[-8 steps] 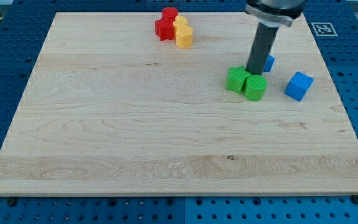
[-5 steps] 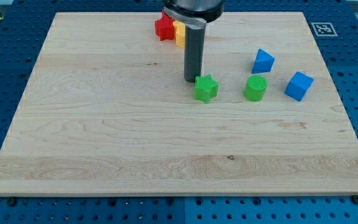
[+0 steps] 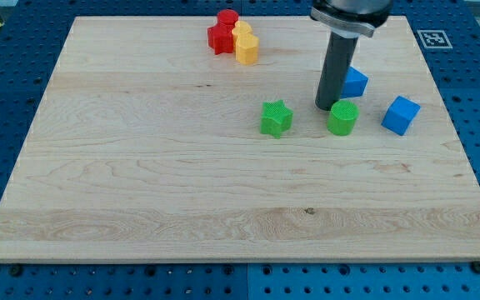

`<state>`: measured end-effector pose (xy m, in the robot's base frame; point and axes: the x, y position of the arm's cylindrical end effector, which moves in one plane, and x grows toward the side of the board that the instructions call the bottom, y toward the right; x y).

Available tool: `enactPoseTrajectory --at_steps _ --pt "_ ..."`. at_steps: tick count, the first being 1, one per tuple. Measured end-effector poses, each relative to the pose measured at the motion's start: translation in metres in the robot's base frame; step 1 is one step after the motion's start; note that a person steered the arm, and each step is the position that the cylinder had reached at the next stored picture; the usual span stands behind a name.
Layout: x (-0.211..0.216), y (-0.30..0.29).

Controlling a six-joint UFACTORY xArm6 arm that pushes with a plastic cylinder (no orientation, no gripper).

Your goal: Push the green circle slightly right and down a bit

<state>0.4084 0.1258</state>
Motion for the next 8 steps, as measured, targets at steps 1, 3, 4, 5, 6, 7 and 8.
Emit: enactPoseTrajectory --at_steps 1,3,4,5,6,7,8 --pt "0.004 0.011" --pt "0.003 0.036" --pt "0.007 0.038" --pt "0.025 0.040" --pt "0.033 0.050" --pt "0.042 0.071" --pt "0.062 0.079"
